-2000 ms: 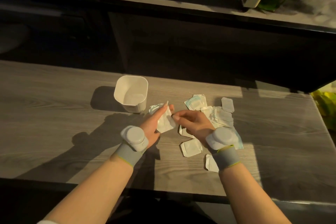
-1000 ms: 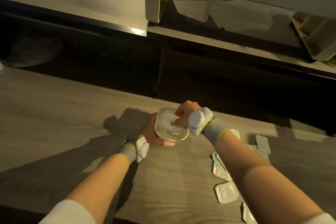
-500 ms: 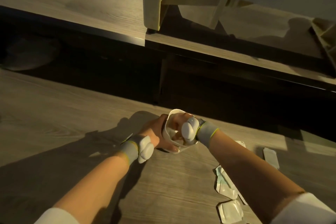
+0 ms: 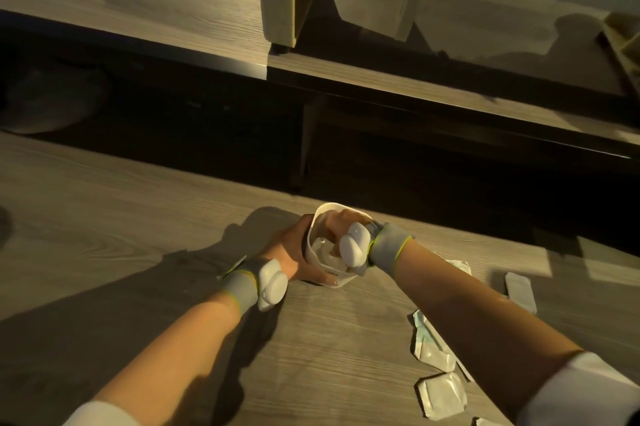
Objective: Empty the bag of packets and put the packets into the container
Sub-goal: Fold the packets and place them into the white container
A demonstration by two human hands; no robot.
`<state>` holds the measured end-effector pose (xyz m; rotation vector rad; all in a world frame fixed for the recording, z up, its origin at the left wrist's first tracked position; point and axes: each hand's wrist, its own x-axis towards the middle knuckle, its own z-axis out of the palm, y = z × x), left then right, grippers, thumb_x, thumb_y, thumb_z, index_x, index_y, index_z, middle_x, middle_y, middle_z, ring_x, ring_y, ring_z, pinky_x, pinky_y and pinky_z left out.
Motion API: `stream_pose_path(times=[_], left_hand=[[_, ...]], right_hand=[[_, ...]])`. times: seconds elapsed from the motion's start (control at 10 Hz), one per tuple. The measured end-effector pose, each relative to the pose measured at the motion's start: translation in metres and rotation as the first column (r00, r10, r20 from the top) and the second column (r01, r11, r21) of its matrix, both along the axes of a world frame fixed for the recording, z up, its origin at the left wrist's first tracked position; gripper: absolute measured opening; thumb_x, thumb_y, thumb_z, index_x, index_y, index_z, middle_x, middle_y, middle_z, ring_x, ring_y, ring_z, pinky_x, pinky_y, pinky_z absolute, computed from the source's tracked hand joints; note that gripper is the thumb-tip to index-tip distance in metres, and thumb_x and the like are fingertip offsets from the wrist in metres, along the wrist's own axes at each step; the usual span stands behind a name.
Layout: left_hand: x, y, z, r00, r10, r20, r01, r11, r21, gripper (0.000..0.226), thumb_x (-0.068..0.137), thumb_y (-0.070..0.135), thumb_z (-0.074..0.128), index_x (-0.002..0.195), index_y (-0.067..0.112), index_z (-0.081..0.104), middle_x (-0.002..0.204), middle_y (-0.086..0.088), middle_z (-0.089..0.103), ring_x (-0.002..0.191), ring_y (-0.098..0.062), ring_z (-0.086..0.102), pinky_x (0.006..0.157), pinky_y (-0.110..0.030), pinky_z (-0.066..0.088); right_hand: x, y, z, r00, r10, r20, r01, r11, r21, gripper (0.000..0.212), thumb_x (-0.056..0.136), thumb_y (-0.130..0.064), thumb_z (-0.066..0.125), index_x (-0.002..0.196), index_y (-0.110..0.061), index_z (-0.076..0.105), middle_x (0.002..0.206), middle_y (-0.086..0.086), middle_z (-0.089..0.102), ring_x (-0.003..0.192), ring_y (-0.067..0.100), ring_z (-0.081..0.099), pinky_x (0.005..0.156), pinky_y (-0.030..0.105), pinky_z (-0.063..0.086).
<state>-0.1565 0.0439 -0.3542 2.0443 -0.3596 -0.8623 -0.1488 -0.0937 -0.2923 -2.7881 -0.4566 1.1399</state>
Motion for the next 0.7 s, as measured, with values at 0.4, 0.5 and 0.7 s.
stream_pose_path(times=[0.4, 0.5, 0.7], left_hand=[[-0.011, -0.001, -0.018, 0.997, 0.009, 0.075, -0.007, 0.999, -0.037, 0.106, 0.047, 0.036, 0.089, 0.137, 0.023, 0.035, 0.134, -0.001, 0.054, 0.123, -0.020, 0.052, 0.106, -0.042, 0.042], [-0.018, 0.001, -0.030, 0.984, 0.050, 0.171, -0.040, 0.997, -0.062, 0.106, 0.043, 0.045, 0.089, 0.134, 0.037, 0.035, 0.129, 0.009, 0.056, 0.122, -0.012, 0.053, 0.100, -0.045, 0.047], [-0.049, 0.008, -0.033, 0.950, 0.216, 0.226, -0.242, 0.966, 0.093, 0.100, 0.049, 0.043, 0.082, 0.133, 0.018, 0.034, 0.132, -0.008, 0.048, 0.126, -0.027, 0.044, 0.109, -0.042, 0.035]], right_hand=[[-0.004, -0.006, 0.003, 0.985, -0.134, 0.109, 0.127, 0.990, 0.067, 0.042, 0.086, -0.016, 0.059, 0.127, -0.009, 0.053, 0.129, 0.010, 0.060, 0.119, 0.027, 0.058, 0.095, 0.029, 0.046], [-0.017, -0.024, 0.016, 0.926, -0.359, 0.115, 0.308, 0.896, 0.320, 0.032, 0.087, -0.013, 0.059, 0.119, -0.013, 0.062, 0.117, 0.007, 0.068, 0.097, 0.019, 0.067, 0.087, 0.026, 0.054], [-0.086, -0.092, 0.022, 0.524, -0.852, 0.016, 0.601, 0.383, 0.702, 0.018, 0.086, -0.004, 0.060, 0.103, -0.003, 0.067, 0.077, 0.012, 0.066, 0.052, 0.011, 0.058, 0.047, 0.009, 0.050]])
